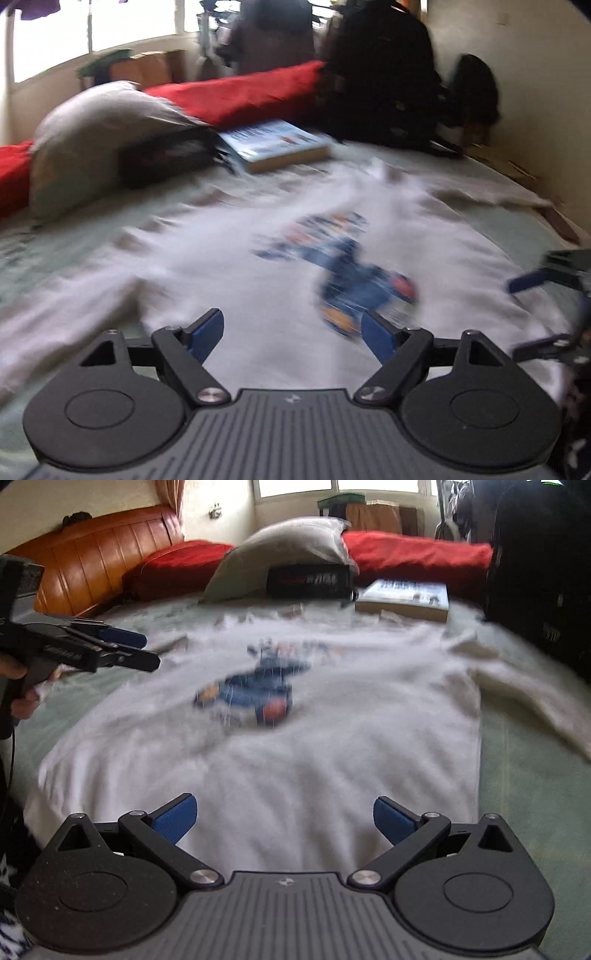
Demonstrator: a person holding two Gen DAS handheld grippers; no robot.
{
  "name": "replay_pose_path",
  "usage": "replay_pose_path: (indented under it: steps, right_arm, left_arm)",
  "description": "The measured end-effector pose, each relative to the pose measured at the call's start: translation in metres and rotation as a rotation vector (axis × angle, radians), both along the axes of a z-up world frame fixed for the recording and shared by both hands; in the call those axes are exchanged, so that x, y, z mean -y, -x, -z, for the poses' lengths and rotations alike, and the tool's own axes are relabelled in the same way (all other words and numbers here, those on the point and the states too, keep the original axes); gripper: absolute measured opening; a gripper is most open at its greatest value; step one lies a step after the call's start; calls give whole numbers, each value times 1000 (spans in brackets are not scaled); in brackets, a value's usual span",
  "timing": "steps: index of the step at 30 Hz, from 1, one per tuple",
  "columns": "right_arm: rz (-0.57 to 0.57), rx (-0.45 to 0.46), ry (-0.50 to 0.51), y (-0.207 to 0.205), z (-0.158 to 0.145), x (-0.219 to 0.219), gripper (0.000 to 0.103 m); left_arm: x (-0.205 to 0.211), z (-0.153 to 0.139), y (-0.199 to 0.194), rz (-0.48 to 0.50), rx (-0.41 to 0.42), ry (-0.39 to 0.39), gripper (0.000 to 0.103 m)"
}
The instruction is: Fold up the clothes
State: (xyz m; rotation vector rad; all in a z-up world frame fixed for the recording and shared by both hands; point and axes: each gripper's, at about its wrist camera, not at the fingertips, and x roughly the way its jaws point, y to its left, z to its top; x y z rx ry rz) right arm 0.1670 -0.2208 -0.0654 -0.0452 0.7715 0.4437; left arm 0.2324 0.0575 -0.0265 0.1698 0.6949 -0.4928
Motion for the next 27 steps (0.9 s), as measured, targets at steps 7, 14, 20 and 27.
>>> replay_pose_path:
  steps: [7,14,20,27]
  right_arm:
    - [7,63,64,44,13,14,103]
    - [63,104,32,60,23,20,103]
    - [73,102,47,61,23,17,103]
    - [80,117,43,64,26,17,103]
  left_arm:
    - [-4,40,72,-32,-59,-50,84]
    - [-13,21,112,-36,-31,-87,85]
    - [9,29,104,-64,-52,-30,85]
    - [4,40,125,-134,-72,-25,87]
